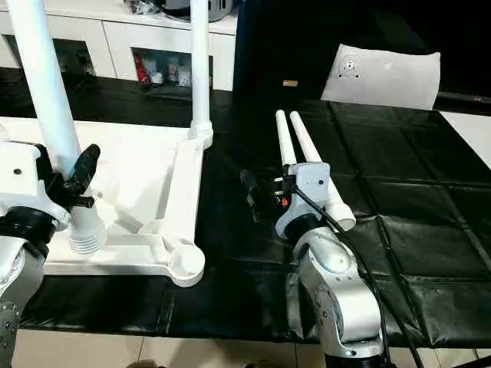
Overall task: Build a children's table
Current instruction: Pick table leg
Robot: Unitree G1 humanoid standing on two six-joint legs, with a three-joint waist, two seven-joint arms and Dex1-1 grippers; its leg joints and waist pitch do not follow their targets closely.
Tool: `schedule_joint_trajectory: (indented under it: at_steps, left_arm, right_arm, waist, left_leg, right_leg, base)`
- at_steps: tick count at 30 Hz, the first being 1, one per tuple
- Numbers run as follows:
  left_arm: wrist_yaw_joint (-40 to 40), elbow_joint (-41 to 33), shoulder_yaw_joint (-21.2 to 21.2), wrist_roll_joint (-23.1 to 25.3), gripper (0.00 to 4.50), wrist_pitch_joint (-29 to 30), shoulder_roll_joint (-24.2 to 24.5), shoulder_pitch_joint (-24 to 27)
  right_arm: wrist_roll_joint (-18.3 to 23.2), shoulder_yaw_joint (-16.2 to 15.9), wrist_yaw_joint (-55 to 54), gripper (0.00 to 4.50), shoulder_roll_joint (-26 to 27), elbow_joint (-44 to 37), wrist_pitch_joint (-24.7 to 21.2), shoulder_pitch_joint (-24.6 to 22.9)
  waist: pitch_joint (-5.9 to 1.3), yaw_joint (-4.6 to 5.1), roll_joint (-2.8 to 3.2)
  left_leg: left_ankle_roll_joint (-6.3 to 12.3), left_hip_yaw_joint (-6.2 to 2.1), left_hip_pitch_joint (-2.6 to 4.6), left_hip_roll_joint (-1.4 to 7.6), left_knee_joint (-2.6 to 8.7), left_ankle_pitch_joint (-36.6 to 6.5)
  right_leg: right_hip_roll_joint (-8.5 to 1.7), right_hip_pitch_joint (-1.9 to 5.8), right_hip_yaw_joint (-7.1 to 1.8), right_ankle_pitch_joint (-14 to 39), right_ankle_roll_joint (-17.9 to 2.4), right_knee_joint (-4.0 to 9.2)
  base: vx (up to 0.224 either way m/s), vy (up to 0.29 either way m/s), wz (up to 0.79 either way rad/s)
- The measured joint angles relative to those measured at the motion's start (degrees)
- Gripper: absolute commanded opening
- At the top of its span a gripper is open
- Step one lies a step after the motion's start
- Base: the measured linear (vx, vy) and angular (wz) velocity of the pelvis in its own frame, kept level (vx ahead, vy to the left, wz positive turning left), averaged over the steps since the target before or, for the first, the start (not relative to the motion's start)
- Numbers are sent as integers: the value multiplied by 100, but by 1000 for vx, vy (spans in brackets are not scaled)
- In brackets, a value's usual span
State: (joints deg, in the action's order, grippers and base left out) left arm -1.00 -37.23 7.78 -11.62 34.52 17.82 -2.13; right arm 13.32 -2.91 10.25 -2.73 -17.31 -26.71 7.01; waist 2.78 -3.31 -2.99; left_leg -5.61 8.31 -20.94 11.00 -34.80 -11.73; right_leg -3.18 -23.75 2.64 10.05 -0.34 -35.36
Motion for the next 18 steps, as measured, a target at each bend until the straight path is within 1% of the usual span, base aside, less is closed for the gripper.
schedule_joint_trajectory:
  at_steps: [18]
  left_arm:
    - [0, 0, 0, 0, 186, 0, 0, 1]
  right_arm:
    - [0, 0, 0, 437, 0, 0, 0, 0]
  waist:
    - [0, 0, 0]
  left_leg:
    - [0, 0, 0, 0, -4, 0]
  right_leg:
    - [0, 1, 0, -3, 1, -2]
  base:
    - [0, 0, 0]
